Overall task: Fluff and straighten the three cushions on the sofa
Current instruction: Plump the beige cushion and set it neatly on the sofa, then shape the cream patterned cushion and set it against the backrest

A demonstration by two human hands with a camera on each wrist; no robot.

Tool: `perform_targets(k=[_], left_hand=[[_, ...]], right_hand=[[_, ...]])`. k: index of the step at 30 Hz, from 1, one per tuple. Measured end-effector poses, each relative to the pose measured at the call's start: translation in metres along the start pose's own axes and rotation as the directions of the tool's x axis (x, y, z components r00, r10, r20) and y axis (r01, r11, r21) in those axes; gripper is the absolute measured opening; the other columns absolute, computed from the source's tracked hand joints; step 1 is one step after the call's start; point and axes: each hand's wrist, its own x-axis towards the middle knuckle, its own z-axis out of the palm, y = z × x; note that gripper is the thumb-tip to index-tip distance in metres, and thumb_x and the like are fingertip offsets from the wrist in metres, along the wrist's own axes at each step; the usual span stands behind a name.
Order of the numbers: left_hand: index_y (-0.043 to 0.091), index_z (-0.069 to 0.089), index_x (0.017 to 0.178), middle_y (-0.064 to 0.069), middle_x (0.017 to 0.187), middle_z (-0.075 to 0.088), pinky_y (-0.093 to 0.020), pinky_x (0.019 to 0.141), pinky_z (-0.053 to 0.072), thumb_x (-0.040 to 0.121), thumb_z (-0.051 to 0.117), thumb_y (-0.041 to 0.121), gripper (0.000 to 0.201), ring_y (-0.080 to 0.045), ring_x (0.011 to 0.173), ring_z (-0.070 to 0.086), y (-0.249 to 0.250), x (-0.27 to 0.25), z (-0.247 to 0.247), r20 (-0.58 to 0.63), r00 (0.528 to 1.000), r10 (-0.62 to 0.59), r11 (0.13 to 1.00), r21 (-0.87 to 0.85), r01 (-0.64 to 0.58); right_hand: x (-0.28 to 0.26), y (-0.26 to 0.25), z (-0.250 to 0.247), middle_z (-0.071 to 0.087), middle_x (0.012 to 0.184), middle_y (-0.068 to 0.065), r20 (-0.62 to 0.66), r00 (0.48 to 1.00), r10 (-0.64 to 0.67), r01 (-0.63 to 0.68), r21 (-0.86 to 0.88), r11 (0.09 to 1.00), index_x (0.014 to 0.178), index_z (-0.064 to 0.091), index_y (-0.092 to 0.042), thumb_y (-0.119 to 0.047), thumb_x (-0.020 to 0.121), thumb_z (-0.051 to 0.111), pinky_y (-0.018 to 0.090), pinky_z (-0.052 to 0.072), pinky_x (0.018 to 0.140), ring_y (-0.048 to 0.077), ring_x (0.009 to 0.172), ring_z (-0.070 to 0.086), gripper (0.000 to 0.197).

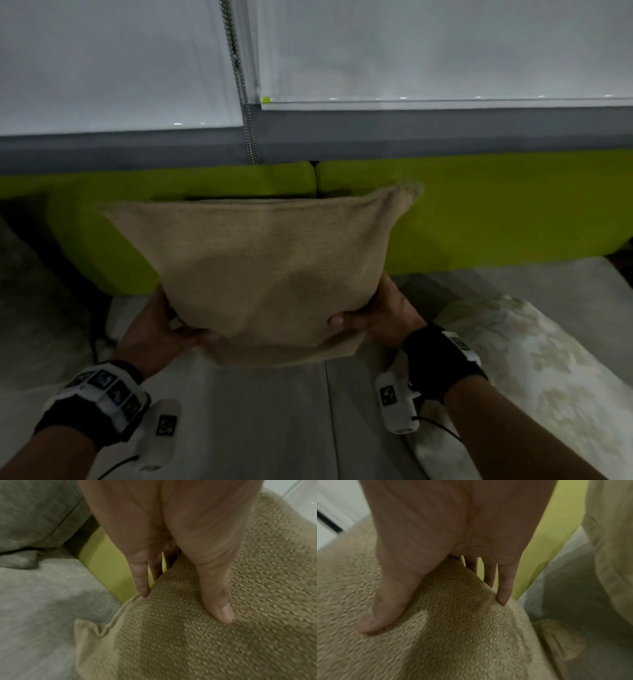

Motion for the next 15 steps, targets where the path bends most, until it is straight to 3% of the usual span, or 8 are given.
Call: perform_targets(k=[3, 5, 7, 10, 13, 15], left_hand=[[0.045, 0.024, 0.146, 0.019, 0.136, 0.048, -0.035, 0.092, 0.048, 0.032, 0.088, 0.071, 0.133, -0.009, 0.118, 0.055, -0.007, -0.006, -0.001, 0.050, 0.999, -0.012, 1.000, -0.024, 0.013], [0.049, 0.028, 0.142, 0.024, 0.131, 0.049, -0.039, 0.091, 0.051, 0.026, 0.087, 0.074, 0.133, -0.013, 0.116, 0.057, -0.008, -0.001, -0.003, 0.070, 0.997, -0.041, 0.999, -0.025, 0.042], [0.050, 0.028, 0.145, 0.017, 0.140, 0.050, -0.047, 0.098, 0.050, 0.032, 0.090, 0.069, 0.130, -0.019, 0.123, 0.054, -0.007, 0.006, -0.005, 0.059, 0.997, -0.050, 0.998, -0.025, 0.051], [0.063, 0.027, 0.132, 0.011, 0.148, 0.044, -0.049, 0.104, 0.046, 0.048, 0.091, 0.057, 0.106, -0.020, 0.127, 0.048, -0.006, 0.009, -0.007, 0.084, 0.996, -0.028, 1.000, 0.006, 0.028], [0.055, 0.039, 0.124, 0.004, 0.140, 0.049, -0.046, 0.108, 0.042, 0.060, 0.084, 0.046, 0.080, -0.023, 0.125, 0.050, -0.003, -0.006, -0.005, 0.148, 0.986, -0.078, 0.993, 0.099, 0.063], [0.027, 0.053, 0.134, -0.010, 0.138, 0.055, -0.041, 0.107, 0.039, 0.074, 0.076, 0.043, 0.066, -0.031, 0.127, 0.051, -0.006, -0.019, -0.004, 0.214, 0.965, -0.153, 0.948, 0.306, 0.083]], right_hand=[[-0.008, 0.005, 0.004, 0.040, 0.153, -0.019, 0.013, 1.000, -0.005, 0.005, -0.021, 1.000, 0.148, 0.023, -0.050, -0.056, 0.048, 0.098, 0.041, 0.039, 0.116, 0.009, 0.142, 0.041, 0.125], [-0.007, 0.007, 0.011, 0.041, 0.154, -0.016, -0.028, 0.999, 0.022, -0.023, -0.033, 0.999, 0.150, 0.026, -0.045, -0.062, 0.050, 0.095, 0.042, 0.040, 0.116, 0.011, 0.141, 0.042, 0.123], [-0.004, 0.004, 0.014, 0.042, 0.155, -0.012, -0.081, 0.994, 0.071, -0.075, -0.048, 0.996, 0.153, 0.026, -0.041, -0.074, 0.048, 0.090, 0.046, 0.042, 0.115, 0.015, 0.141, 0.043, 0.127], [-0.007, -0.001, 0.016, 0.037, 0.160, -0.008, -0.108, 0.988, 0.108, -0.120, -0.114, 0.986, 0.157, 0.016, -0.041, -0.083, 0.047, 0.083, 0.049, 0.039, 0.117, 0.020, 0.145, 0.039, 0.136], [-0.018, -0.005, 0.024, 0.037, 0.160, -0.004, -0.160, 0.974, 0.160, -0.190, -0.191, 0.963, 0.156, 0.013, -0.042, -0.089, 0.046, 0.076, 0.049, 0.041, 0.115, 0.024, 0.144, 0.041, 0.135], [-0.038, -0.014, 0.028, 0.040, 0.158, -0.001, -0.210, 0.964, 0.164, -0.211, -0.228, 0.951, 0.157, 0.018, -0.036, -0.089, 0.053, 0.072, 0.049, 0.042, 0.114, 0.026, 0.143, 0.042, 0.128]])
